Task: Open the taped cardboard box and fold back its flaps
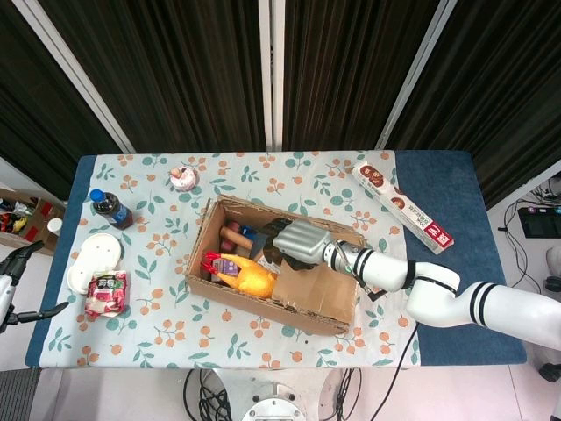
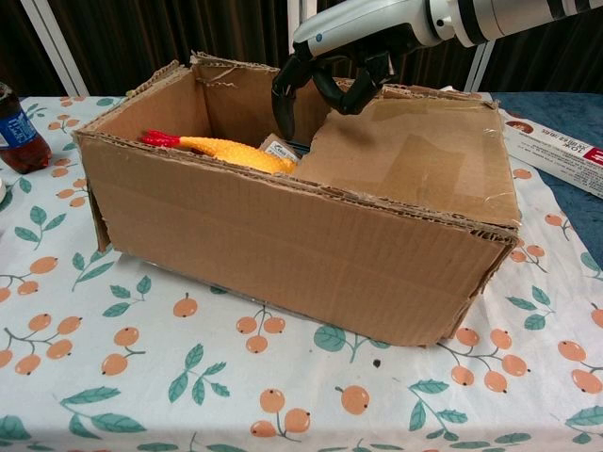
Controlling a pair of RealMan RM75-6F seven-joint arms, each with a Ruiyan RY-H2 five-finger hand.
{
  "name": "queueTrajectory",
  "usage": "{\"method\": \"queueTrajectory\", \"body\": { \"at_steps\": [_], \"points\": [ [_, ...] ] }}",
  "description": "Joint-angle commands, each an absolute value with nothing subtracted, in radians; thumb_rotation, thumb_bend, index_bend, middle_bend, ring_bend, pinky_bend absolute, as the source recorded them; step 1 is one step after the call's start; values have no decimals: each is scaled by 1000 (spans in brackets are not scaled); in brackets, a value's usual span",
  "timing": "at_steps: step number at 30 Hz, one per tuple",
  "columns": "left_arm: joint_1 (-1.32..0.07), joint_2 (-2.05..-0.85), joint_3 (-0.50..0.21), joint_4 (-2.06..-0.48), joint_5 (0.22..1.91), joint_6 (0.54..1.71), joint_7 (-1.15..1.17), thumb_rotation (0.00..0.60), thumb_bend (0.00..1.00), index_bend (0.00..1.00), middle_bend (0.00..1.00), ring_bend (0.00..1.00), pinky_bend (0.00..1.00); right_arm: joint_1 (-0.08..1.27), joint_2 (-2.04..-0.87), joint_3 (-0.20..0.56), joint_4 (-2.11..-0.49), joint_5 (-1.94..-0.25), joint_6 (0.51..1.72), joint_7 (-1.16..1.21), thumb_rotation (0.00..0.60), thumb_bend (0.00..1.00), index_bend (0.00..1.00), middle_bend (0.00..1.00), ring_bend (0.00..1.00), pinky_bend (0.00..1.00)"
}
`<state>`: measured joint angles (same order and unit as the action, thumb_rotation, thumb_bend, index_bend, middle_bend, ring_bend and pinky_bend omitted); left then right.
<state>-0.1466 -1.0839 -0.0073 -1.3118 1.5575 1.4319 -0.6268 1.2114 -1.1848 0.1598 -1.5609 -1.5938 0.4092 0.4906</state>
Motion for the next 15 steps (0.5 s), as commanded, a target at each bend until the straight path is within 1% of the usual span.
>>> {"method": "queueTrajectory", "body": {
  "at_steps": [1, 5, 10, 15],
  "points": [
    [-147, -1083, -7, -1311, 1558, 1431, -626, 434, 0, 28, 97, 80, 171, 1214, -1175, 151, -1561, -1592, 415, 490, 600, 1000, 435, 329, 0, 0],
    [-152, -1083, -9, -1316, 1559, 1429, -621, 430, 0, 28, 97, 80, 171, 1217, -1158, 136, -1570, -1591, 420, 490, 600, 1000, 471, 366, 0, 0],
    [-159, -1079, -10, -1330, 1563, 1426, -609, 429, 0, 28, 97, 80, 171, 1213, -1138, 132, -1577, -1585, 446, 503, 600, 1000, 484, 396, 0, 0],
    [-162, -1072, -11, -1346, 1561, 1423, -598, 431, 0, 28, 97, 80, 171, 1207, -1092, 138, -1605, -1584, 483, 539, 600, 1000, 488, 455, 0, 0]
  ]
}}
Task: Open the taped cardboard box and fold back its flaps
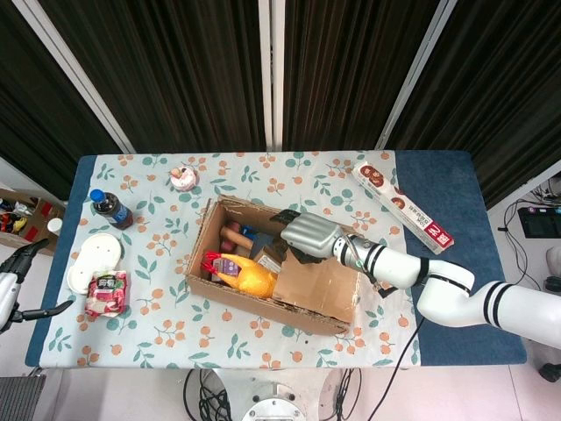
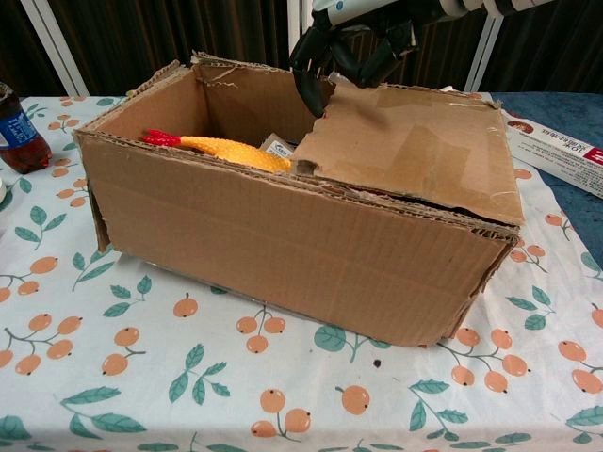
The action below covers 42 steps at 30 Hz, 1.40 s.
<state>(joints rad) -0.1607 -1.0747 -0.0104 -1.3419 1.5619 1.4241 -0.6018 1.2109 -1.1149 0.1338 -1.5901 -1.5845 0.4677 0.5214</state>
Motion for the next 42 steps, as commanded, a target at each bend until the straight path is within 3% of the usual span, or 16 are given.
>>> {"method": "queueTrajectory", "body": {
  "at_steps": [1, 12, 24, 42],
  "points": [
    [-163, -1071, -11, -1349, 1561, 1422, -596, 432, 0, 28, 97, 80, 171, 1206, -1079, 138, -1613, -1586, 489, 547, 600, 1000, 489, 466, 0, 0],
    [-172, -1053, -11, -1392, 1568, 1419, -567, 432, 0, 28, 97, 80, 171, 1153, -894, 110, -1729, -1651, 588, 622, 600, 1000, 488, 512, 24, 0],
    [-186, -1033, -12, -1451, 1580, 1415, -519, 430, 0, 28, 98, 80, 172, 1040, -726, 66, -1832, -1767, 791, 682, 600, 1000, 487, 517, 27, 0],
    [-197, -1023, -9, -1491, 1593, 1414, -490, 432, 0, 28, 97, 80, 172, 690, -566, -68, -1875, -1927, 1193, 638, 600, 1000, 472, 518, 29, 0]
  ]
}}
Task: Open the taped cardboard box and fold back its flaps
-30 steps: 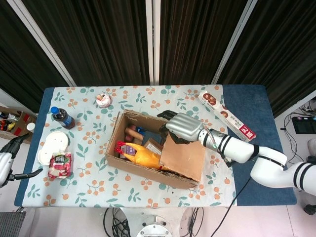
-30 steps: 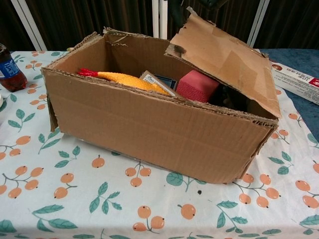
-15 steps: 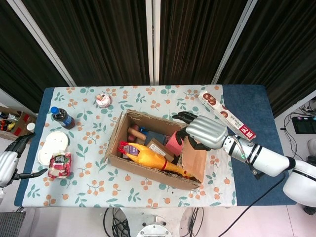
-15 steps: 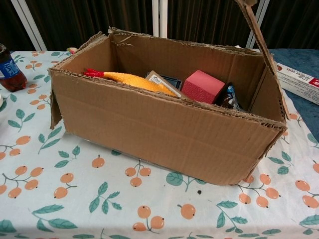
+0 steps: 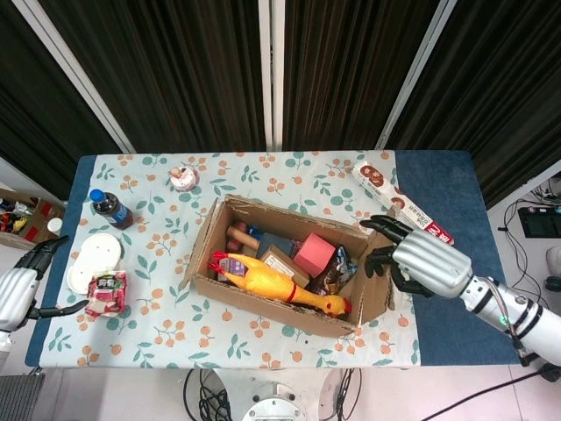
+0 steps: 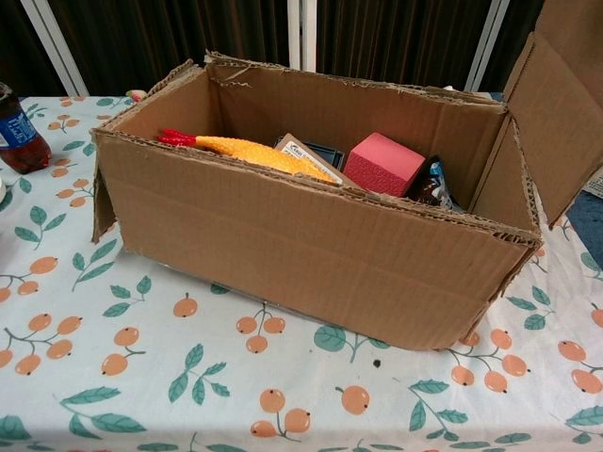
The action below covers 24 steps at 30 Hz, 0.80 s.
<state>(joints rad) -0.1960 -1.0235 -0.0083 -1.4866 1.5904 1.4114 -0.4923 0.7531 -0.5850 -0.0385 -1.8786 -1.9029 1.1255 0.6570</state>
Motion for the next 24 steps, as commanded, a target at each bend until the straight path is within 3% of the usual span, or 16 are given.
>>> {"method": "queueTrajectory", "body": {
  "at_steps": [1, 8, 14, 16, 19, 21, 23, 24],
  "points": [
    [-197, -1023, -9, -1493, 1594, 1415, -488, 431, 0, 28, 97, 80, 172, 668, -562, -74, -1872, -1932, 1220, 635, 600, 1000, 472, 518, 29, 0],
    [-198, -1013, -5, -1512, 1599, 1418, -472, 431, 0, 28, 97, 81, 172, 496, -532, -112, -1821, -1953, 1449, 643, 600, 1000, 466, 492, 29, 0],
    [-202, -1012, -4, -1529, 1606, 1419, -456, 431, 0, 28, 97, 80, 172, 402, -552, -125, -1758, -1911, 1534, 680, 600, 1000, 444, 481, 29, 0],
    [-201, -1014, -5, -1535, 1606, 1422, -448, 429, 0, 28, 97, 80, 172, 381, -569, -124, -1741, -1879, 1525, 657, 600, 994, 371, 430, 23, 0],
    [-197, -1022, -10, -1539, 1601, 1433, -436, 430, 0, 28, 97, 80, 172, 338, -603, -125, -1734, -1784, 1463, 509, 600, 956, 107, 200, 4, 0],
    [-192, -1034, -14, -1536, 1593, 1444, -426, 431, 0, 28, 97, 80, 172, 300, -638, -125, -1752, -1659, 1396, 359, 600, 814, 9, 72, 0, 0],
    [-185, -1051, -18, -1529, 1591, 1460, -408, 432, 0, 28, 97, 81, 171, 265, -693, -122, -1766, -1534, 1345, 256, 600, 481, 0, 4, 0, 0],
    [-182, -1058, -19, -1525, 1590, 1467, -400, 432, 0, 28, 97, 80, 171, 249, -725, -116, -1763, -1491, 1342, 244, 600, 363, 0, 0, 0, 0]
  ]
}}
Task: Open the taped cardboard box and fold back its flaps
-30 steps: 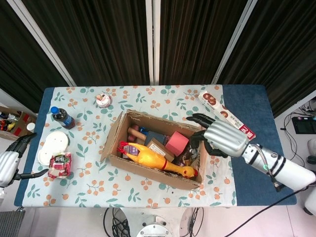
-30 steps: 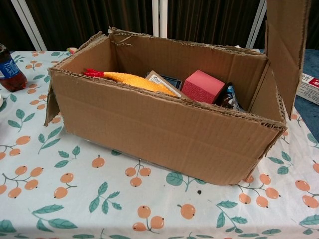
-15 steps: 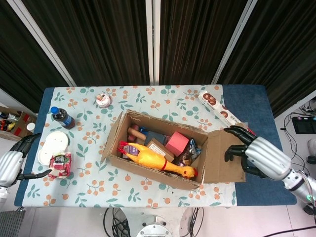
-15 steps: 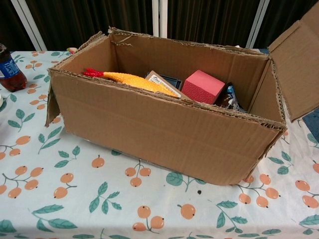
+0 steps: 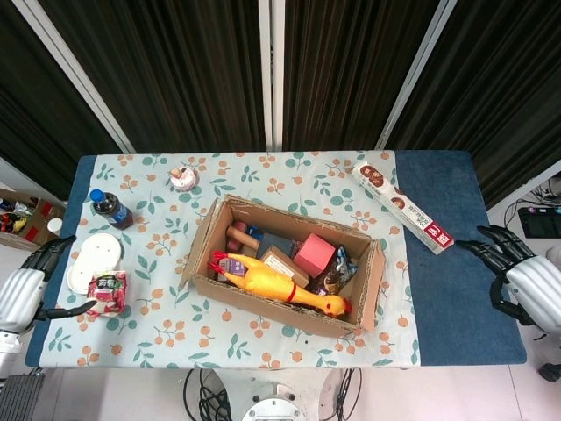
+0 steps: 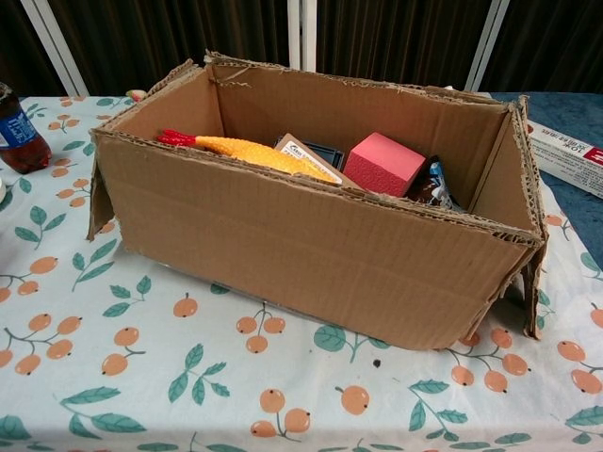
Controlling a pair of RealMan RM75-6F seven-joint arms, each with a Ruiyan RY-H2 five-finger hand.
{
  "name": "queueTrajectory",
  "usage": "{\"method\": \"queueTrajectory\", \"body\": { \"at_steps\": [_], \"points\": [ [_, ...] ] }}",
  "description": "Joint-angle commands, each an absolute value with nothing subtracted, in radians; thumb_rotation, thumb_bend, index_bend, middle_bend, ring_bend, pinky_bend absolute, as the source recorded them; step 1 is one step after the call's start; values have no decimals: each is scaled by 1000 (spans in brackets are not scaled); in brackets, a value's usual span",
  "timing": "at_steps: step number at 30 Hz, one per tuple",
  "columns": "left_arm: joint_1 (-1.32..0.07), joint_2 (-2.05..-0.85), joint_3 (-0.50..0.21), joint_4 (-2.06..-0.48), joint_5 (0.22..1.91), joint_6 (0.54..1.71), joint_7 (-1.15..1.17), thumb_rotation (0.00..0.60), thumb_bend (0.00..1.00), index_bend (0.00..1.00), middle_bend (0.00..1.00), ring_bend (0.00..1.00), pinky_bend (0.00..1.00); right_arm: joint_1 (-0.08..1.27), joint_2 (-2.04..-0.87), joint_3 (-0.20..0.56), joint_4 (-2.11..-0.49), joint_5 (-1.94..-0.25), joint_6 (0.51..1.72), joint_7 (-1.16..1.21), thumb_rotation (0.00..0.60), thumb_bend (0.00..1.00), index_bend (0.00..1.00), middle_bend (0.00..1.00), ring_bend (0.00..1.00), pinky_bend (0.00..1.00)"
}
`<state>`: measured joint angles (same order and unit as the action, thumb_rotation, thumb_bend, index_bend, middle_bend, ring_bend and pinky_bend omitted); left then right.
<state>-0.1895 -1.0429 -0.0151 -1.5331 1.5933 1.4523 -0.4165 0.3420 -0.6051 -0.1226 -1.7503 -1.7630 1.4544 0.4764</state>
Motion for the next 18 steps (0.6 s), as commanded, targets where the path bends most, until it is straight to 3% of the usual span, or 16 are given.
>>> {"method": "queueTrajectory", "body": {
  "at_steps": [1, 2, 4, 11, 18],
  "points": [
    [-178, -1065, -21, -1521, 1590, 1476, -392, 432, 0, 28, 97, 81, 171, 231, -762, -109, -1750, -1460, 1348, 247, 600, 208, 0, 0, 0, 0],
    [-172, -1075, -21, -1513, 1593, 1489, -379, 433, 0, 28, 97, 80, 171, 208, -808, -102, -1725, -1428, 1360, 247, 600, 77, 0, 0, 0, 0],
    [-161, -1089, -21, -1497, 1597, 1512, -356, 428, 0, 28, 96, 79, 170, 176, -869, -93, -1687, -1390, 1383, 218, 600, 4, 0, 0, 0, 0],
    [-115, -1132, -15, -1442, 1622, 1602, -275, 414, 0, 27, 64, 69, 168, 95, -1015, -48, -1650, -1313, 1474, 83, 600, 0, 0, 0, 0, 0],
    [-100, -1121, 11, -1429, 1638, 1595, -224, 379, 0, 27, 64, 69, 168, 89, -1043, -20, -1640, -1334, 1485, 29, 600, 0, 0, 0, 0, 0]
  ]
}}
